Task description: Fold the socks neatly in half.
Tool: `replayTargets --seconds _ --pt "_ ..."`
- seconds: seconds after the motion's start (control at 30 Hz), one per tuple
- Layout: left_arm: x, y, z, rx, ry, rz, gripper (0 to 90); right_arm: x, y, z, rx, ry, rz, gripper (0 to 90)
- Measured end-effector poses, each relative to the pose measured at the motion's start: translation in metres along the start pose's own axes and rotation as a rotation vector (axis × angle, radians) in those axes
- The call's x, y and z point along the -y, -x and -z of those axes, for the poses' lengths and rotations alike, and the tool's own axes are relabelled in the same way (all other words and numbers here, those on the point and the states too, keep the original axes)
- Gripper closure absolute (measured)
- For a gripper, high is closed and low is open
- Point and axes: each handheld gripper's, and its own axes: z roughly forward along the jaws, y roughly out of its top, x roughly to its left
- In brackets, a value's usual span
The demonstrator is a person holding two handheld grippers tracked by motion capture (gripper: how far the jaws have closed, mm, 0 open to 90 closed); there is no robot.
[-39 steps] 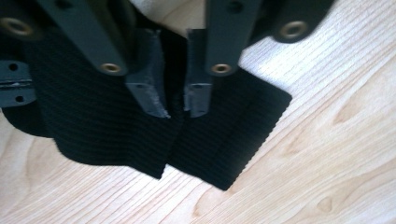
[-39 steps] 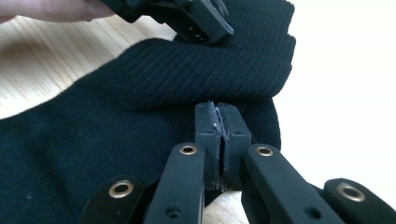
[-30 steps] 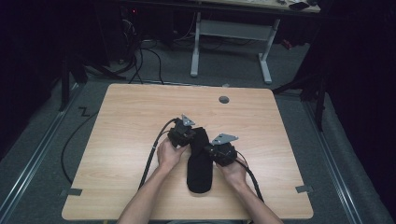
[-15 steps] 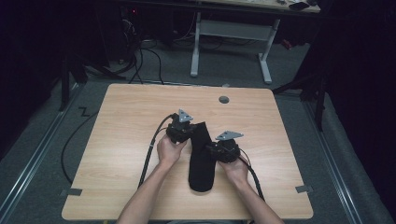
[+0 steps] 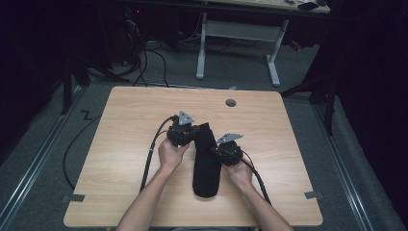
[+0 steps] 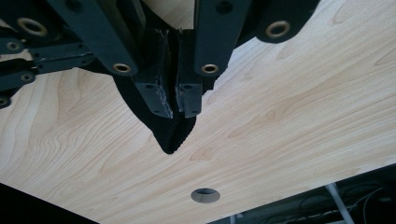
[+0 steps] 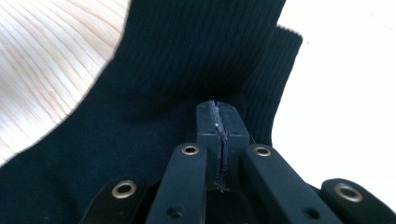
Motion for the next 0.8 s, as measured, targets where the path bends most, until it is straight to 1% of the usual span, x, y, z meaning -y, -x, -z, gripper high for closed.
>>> replayTargets --seconds 0.03,0.17,0.2,0.27,0.37,0.47,0.5,0.57,0.67,0.73,0.77,0.8 --pt "0.0 0.0 0.001 -0.002 0.006 0.001 84.2 -0.001 0.0 0.002 0.002 0.01 0.01 89.3" --pt "-0.003 -0.003 0.006 -0.001 0.038 0.014 84.0 -0.005 -0.003 0.013 0.005 0.054 0.017 89.1" --pt "-0.004 -0.004 0.008 0.001 0.055 0.024 84.0 -0.005 -0.003 0.015 0.004 0.058 0.017 89.1" --pt "-0.005 -0.004 0.009 0.007 0.071 0.039 83.9 -0.006 -0.004 0.021 0.009 0.067 0.025 89.1" --pt "-0.005 -0.003 0.007 0.01 0.076 0.039 83.9 -0.005 -0.004 0.03 0.025 0.09 0.033 89.1" --pt "-0.005 -0.001 0.003 0.012 0.077 0.036 83.7 -0.002 -0.003 0.038 0.043 0.111 0.03 89.1" --pt "-0.005 0.0 0.001 0.009 0.077 0.034 83.6 -0.001 -0.002 0.039 0.042 0.113 0.027 89.1" --pt "-0.005 0.001 -0.005 0.007 0.068 0.038 83.4 0.003 0.002 0.039 0.05 0.1 0.02 89.1" --pt "-0.002 0.002 -0.015 -0.004 0.031 0.026 83.4 0.009 0.007 0.035 0.048 0.079 -0.002 88.9" --pt "0.003 0.002 -0.024 -0.014 -0.004 0.028 83.4 0.013 0.008 0.03 0.046 0.06 -0.005 88.7" --pt "0.004 0.002 -0.027 -0.018 -0.016 0.027 83.3 0.016 0.01 0.025 0.043 0.039 -0.011 88.4" --pt "0.007 0.001 -0.03 -0.025 -0.035 0.023 83.3 0.017 0.011 0.022 0.041 0.03 -0.011 88.1"
